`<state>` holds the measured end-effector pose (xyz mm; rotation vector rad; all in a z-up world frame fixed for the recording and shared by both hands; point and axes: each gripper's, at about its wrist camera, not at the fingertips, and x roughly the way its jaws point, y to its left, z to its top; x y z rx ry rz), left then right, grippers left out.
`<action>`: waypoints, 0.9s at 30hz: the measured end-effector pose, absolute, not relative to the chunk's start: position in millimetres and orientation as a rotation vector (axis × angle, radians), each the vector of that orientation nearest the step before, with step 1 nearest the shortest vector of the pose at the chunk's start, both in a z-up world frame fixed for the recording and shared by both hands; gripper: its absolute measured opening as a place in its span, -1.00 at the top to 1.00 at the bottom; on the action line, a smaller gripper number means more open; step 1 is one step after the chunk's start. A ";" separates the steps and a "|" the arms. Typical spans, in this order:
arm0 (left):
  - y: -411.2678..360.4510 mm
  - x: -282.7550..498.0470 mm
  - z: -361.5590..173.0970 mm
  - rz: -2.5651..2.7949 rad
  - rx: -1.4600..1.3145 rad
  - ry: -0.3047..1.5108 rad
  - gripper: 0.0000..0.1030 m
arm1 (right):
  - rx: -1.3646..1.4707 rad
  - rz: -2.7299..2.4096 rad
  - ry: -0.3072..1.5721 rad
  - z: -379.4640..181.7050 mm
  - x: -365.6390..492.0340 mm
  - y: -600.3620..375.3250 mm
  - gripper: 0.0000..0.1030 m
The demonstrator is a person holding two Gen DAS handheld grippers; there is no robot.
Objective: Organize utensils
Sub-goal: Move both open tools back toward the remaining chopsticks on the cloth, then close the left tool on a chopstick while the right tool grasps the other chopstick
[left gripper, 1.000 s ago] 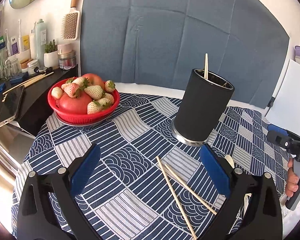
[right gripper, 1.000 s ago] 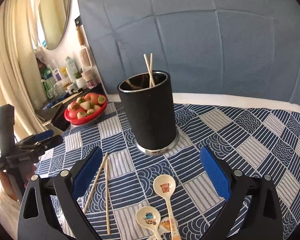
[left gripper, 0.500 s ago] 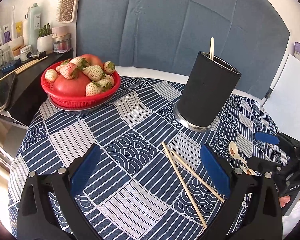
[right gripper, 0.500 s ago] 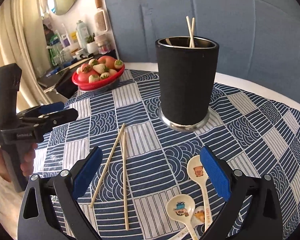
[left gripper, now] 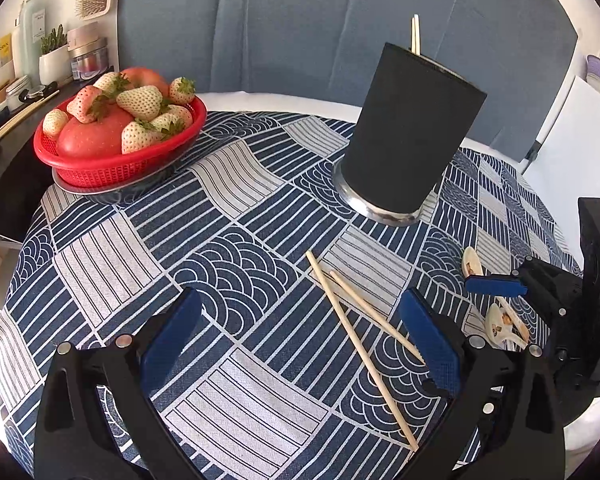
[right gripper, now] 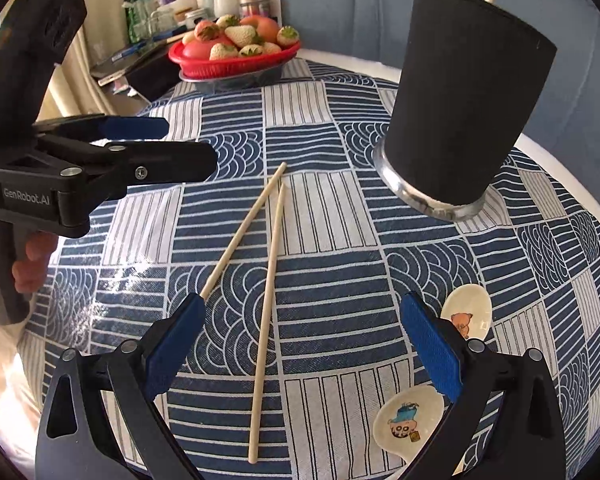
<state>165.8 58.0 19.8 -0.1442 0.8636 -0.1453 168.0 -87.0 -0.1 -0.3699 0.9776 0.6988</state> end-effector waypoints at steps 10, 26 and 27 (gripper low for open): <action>41.1 170.5 1.4 -0.142 -0.081 0.985 -0.89 | -0.422 0.715 1.016 -14.0 171.4 -80.3 -0.82; 20.2 179.5 -22.7 -0.128 0.094 1.110 -0.92 | -0.462 0.747 1.078 -16.0 183.9 -97.8 -0.85; 20.0 177.4 -22.9 -0.138 0.102 1.100 -0.92 | -0.455 0.736 1.087 -16.1 187.6 -99.4 -0.85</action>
